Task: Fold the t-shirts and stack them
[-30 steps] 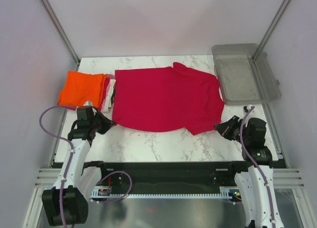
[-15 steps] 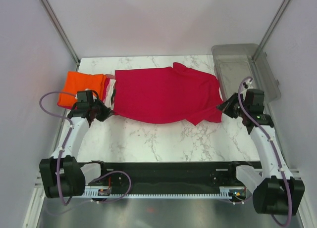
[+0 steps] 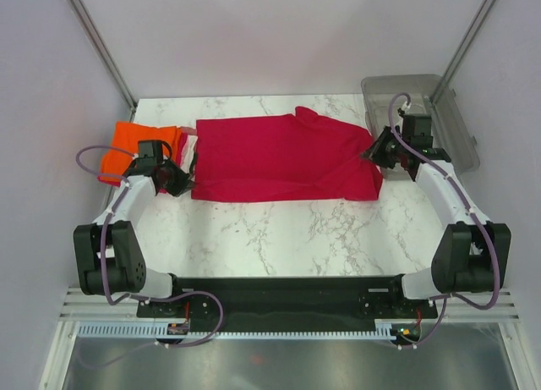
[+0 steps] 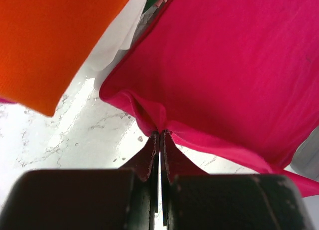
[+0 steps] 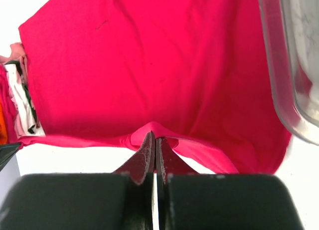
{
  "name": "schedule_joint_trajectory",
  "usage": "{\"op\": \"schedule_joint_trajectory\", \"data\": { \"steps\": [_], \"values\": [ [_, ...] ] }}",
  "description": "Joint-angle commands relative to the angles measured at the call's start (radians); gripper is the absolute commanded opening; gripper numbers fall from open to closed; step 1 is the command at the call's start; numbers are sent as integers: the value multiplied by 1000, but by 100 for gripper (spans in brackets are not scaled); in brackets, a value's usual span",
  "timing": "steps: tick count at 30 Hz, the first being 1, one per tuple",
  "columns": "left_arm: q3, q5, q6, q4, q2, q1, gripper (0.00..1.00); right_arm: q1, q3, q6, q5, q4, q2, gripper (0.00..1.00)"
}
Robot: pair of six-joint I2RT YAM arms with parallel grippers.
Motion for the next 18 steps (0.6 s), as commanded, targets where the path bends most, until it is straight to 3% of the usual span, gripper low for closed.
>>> {"op": "schedule_joint_trajectory", "data": {
  "steps": [1,18],
  "values": [
    [57,-11,-26,46,31,9,2,41,78,-26,40,37,42,0],
    [71,-20,-23,86,89,14,2,52,231,-41,96,39,209,0]
  ]
}}
